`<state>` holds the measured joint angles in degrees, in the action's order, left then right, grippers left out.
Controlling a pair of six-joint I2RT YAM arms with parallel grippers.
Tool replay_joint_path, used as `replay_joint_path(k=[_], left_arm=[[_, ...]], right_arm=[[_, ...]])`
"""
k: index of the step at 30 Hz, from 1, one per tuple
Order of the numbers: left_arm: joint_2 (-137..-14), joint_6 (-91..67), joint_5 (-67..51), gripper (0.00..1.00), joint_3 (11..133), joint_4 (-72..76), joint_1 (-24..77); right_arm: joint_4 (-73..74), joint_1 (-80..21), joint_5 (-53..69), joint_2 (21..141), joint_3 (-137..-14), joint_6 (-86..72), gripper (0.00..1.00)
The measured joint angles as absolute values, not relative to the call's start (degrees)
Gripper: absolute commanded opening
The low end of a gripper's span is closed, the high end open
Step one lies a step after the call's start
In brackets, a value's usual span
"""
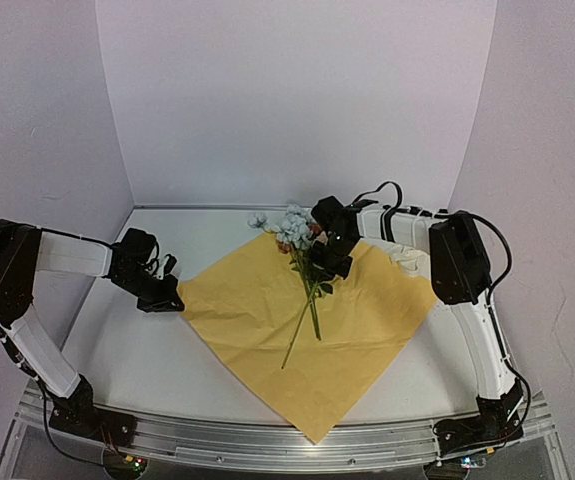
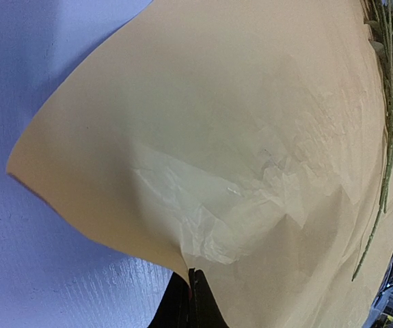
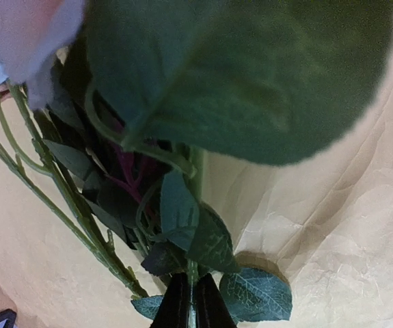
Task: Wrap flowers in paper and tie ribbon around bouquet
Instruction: Adjust the fake flower on the flattened wrapping paper.
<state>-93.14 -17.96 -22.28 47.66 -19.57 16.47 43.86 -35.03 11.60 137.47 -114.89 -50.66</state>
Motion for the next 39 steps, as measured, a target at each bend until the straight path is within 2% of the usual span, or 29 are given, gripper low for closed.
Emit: replay_joint_path(k=[9, 15, 19, 26, 33, 39], left_arm=[[-93.1, -18.0, -21.1, 0.00, 47.7, -19.6, 16.5], [-93.1, -17.9, -20.8, 0.00, 47.7, -19.6, 16.5], [-93.1, -18.0, -20.8, 0.00, 47.7, -19.6, 16.5], [-93.1, -18.0, -20.8, 0.00, 47.7, -19.6, 16.5], [-93.1, -18.0, -20.8, 0.00, 47.7, -19.6, 16.5], [-93.1, -18.0, -20.9, 0.00, 47.7, -19.6, 16.5]], right_arm=[[40.2, -35.1, 11.5, 127.4, -103.5, -51.8, 0.00], [40.1, -35.2, 11.6, 122.7, -102.1, -51.6, 0.00], [42.7, -35.1, 13.6, 122.4, -104.6, -48.2, 0.00], [48.7, -33.0, 23.5, 125.5, -117.4, -39.0, 0.00], [50.9, -29.4, 29.2, 129.7, -119.5, -32.0, 0.00], [51.7, -29.1, 29.5, 134.8, -120.5, -26.6, 0.00]])
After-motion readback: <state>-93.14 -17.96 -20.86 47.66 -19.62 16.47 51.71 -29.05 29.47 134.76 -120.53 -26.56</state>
